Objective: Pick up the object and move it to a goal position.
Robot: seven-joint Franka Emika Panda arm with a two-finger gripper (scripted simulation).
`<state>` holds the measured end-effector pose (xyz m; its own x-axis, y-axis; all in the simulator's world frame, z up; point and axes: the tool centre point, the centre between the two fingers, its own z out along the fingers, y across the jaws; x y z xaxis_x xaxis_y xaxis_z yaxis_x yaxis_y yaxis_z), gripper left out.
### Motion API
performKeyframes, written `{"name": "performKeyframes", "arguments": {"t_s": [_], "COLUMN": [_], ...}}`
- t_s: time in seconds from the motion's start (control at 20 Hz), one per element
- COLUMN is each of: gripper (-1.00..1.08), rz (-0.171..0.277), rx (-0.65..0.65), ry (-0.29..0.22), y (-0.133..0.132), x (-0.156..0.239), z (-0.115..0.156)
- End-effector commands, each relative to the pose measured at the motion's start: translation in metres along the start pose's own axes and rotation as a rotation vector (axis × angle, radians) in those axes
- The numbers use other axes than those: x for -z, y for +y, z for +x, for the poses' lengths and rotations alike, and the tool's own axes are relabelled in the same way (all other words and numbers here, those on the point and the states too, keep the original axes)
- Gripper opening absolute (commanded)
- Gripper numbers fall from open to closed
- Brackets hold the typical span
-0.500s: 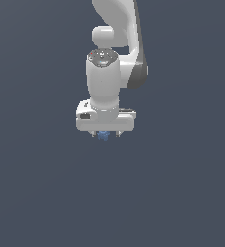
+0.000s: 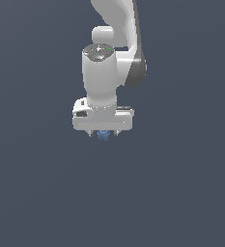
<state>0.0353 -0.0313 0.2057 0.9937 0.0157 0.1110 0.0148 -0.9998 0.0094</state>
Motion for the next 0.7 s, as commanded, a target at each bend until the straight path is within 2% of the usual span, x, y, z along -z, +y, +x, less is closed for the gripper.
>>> {"name": "performKeyframes", "arguments": {"t_s": [0.0, 0.35, 0.65], "gripper": [1.00, 1.00, 1.00], "rz": [0.000, 0.001, 0.003], "rx": [0.006, -0.013, -0.068], "ry": [0.004, -0.003, -0.025], "y": [0.002, 0.002, 0.004], "x": [0.003, -0.005, -0.027], "z": [0.002, -0.005, -0.027]}}
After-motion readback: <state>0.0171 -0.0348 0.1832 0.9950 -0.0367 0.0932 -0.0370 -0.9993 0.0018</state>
